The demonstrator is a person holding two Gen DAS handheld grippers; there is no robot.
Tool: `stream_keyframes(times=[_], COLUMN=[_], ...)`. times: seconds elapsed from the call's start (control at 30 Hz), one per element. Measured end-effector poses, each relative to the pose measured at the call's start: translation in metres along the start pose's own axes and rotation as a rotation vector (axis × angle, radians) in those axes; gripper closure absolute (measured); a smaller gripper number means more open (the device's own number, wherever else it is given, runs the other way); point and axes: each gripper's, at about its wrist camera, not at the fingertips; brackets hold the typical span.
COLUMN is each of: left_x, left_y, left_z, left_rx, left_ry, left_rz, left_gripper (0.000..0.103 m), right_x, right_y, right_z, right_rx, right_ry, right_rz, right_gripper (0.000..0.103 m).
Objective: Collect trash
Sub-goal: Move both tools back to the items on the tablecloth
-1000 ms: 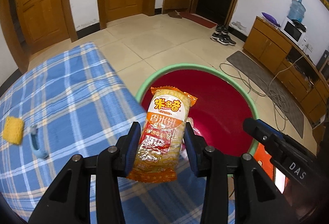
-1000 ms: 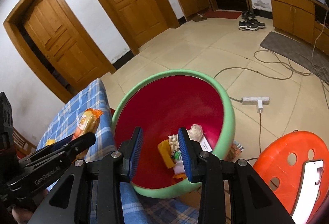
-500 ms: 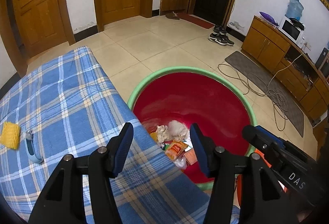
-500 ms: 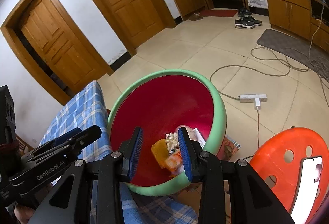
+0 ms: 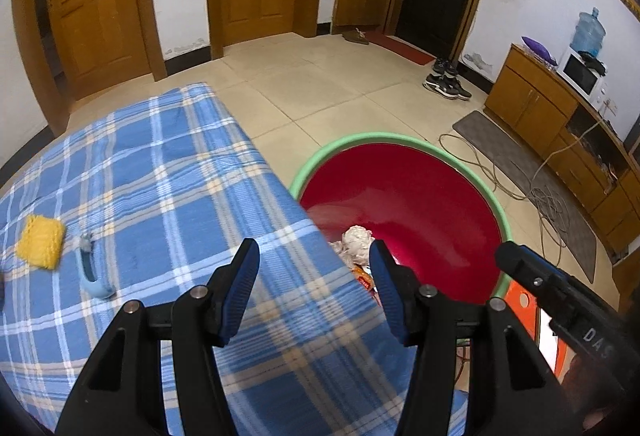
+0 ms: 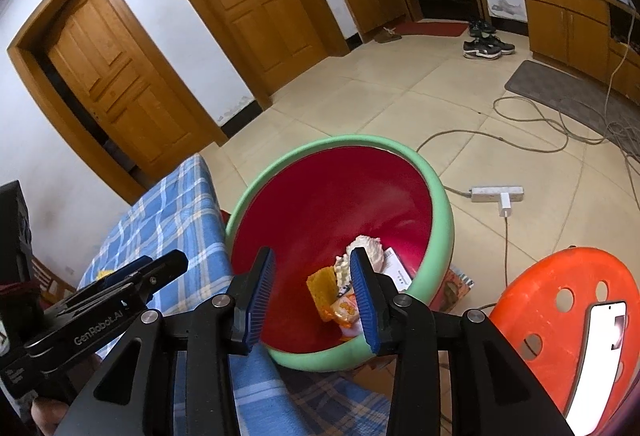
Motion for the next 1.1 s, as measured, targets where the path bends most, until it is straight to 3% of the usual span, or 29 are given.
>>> stream_keyframes(times=[0.3, 0.83, 1.1], left_x=[-0.03, -0.132, -0.184], left_y=[0.002, -0.002, -0.001], left_z=[-0.013, -0.022, -0.013], left_rx=[0.018, 0.028, 0.012], left_ry=[-0.052, -0.255, -0.346], left_rz=[-0.045, -0.146, -0.187], left_gripper=[0.044, 0.043, 0.043], right_x=[-0.017, -0.043, -0.056], right_y=[0.002, 0.008, 0.01], right_z=[-0.007, 0.0, 0.005], right_rx=[0.012, -0.02, -0.038], right_ry=[-0.015, -0.034, -0.028], right_rz=[-0.024, -0.064, -0.092], right_gripper=[0.058, 0.045, 0.044])
Point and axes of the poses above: each gripper's, at about its wrist camera, not at the fingertips, and z roughly the way its jaws point, x to its right, y to its underside, and after that the axes turned 3 degrees about -z, right-handed
